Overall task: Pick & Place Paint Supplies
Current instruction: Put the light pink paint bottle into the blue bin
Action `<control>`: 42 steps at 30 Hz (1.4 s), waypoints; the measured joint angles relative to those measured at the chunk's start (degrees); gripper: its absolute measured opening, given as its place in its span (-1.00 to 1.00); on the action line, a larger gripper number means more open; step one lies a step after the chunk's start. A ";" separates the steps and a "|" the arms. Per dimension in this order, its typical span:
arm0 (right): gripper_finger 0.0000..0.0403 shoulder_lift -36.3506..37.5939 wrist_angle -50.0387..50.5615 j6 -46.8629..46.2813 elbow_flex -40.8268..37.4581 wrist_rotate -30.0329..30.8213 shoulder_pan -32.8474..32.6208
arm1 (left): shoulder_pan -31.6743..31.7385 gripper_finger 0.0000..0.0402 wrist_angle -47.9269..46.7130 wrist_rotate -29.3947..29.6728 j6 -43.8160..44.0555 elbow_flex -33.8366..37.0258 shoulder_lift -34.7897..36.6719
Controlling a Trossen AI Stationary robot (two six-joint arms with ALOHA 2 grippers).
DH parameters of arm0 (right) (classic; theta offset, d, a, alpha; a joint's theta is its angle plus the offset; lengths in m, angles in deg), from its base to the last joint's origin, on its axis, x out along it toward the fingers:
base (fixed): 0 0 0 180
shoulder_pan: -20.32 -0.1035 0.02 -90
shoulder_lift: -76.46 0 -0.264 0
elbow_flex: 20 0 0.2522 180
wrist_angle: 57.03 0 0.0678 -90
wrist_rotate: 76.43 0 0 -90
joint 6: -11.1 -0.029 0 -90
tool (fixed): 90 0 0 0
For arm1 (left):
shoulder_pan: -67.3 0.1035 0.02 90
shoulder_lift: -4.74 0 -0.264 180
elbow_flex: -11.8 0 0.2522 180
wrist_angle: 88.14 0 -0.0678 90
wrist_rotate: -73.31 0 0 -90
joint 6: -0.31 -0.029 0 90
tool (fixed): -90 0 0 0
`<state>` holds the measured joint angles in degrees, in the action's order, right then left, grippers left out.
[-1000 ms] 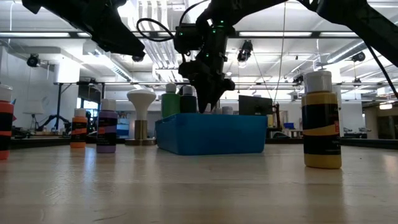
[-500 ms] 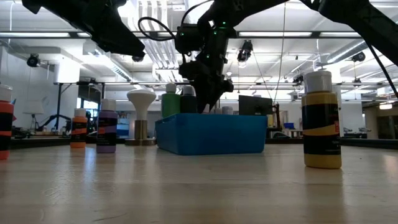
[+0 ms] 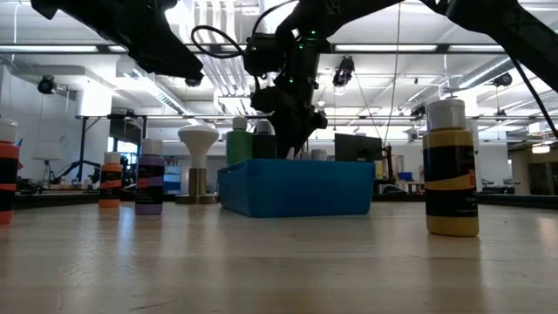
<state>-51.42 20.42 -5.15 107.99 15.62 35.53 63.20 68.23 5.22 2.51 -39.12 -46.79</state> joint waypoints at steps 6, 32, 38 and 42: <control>-0.44 -0.02 0.16 -0.10 -0.02 0.15 -0.34 | 0.00 0.57 -0.02 0.00 0.00 0.00 0.00; -0.40 0.00 0.68 0.82 -0.42 -0.56 -0.97 | 0.00 0.57 0.00 0.00 -0.02 0.00 -0.01; -0.27 0.00 0.48 0.86 -0.36 -0.58 -0.97 | 0.00 0.56 -0.01 0.00 -0.02 0.00 0.00; -0.12 -0.02 0.38 0.86 -0.12 -0.67 -1.00 | 0.01 0.57 0.00 0.00 -0.02 0.00 0.00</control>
<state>-51.43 20.81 -4.30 107.87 14.95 34.53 63.21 68.23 5.22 2.48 -39.12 -46.79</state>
